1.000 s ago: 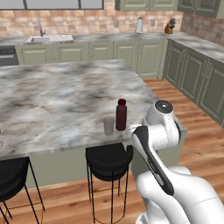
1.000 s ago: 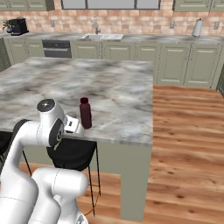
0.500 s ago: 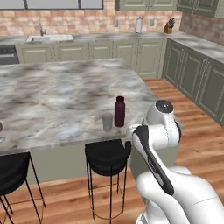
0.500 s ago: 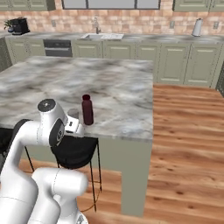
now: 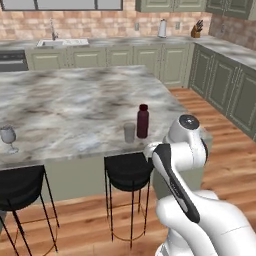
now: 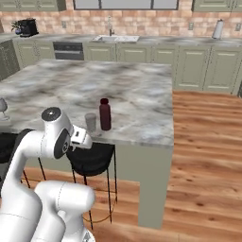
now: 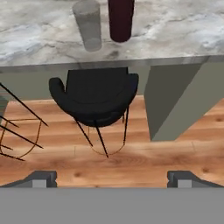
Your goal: There is a wine glass and glass cup on the dining counter. Place the wine bottle next to the wine glass and the juice bottle next to the glass cup.
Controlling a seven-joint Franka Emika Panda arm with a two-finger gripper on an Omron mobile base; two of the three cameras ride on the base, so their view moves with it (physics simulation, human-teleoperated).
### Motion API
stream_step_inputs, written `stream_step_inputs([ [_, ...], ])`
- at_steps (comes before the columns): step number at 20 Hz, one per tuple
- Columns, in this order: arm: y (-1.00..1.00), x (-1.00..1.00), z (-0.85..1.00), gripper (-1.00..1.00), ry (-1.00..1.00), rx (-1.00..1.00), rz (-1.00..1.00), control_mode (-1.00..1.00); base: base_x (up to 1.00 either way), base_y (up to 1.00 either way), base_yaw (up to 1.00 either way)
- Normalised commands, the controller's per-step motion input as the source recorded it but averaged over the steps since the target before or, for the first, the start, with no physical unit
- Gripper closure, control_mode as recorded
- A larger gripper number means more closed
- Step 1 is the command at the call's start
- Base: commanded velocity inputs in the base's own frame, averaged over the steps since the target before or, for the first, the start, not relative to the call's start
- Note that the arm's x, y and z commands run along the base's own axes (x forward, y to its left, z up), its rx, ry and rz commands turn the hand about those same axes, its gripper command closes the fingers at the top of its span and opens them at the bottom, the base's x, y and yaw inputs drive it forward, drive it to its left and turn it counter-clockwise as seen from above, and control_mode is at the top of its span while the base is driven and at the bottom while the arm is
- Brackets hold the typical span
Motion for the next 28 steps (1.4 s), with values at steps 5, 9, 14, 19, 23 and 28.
stream_step_inputs([
  [5, 0.0, 0.0, 0.0, -1.0, 0.0, 0.0, 0.0, 1.0, 0.08, 0.87, 0.07],
  [9, 0.0, 0.0, 0.0, -1.0, 0.0, 0.0, 0.0, 1.0, 0.08, 0.9, 0.01],
  [14, 0.0, 0.0, 0.0, -1.0, 0.0, 0.0, 0.0, 1.0, 0.02, 0.94, 0.0],
  [19, 0.0, 0.0, 0.0, -1.0, 0.0, 0.0, 0.0, 1.0, 0.01, 0.94, 0.0],
  [23, 0.0, 0.0, 0.0, -1.0, 0.0, 0.0, 0.0, 1.0, 0.11, 0.94, 0.0],
  [28, 0.0, 0.0, 0.0, -1.0, 0.0, 0.0, 0.0, 1.0, 0.22, 0.94, 0.0],
])
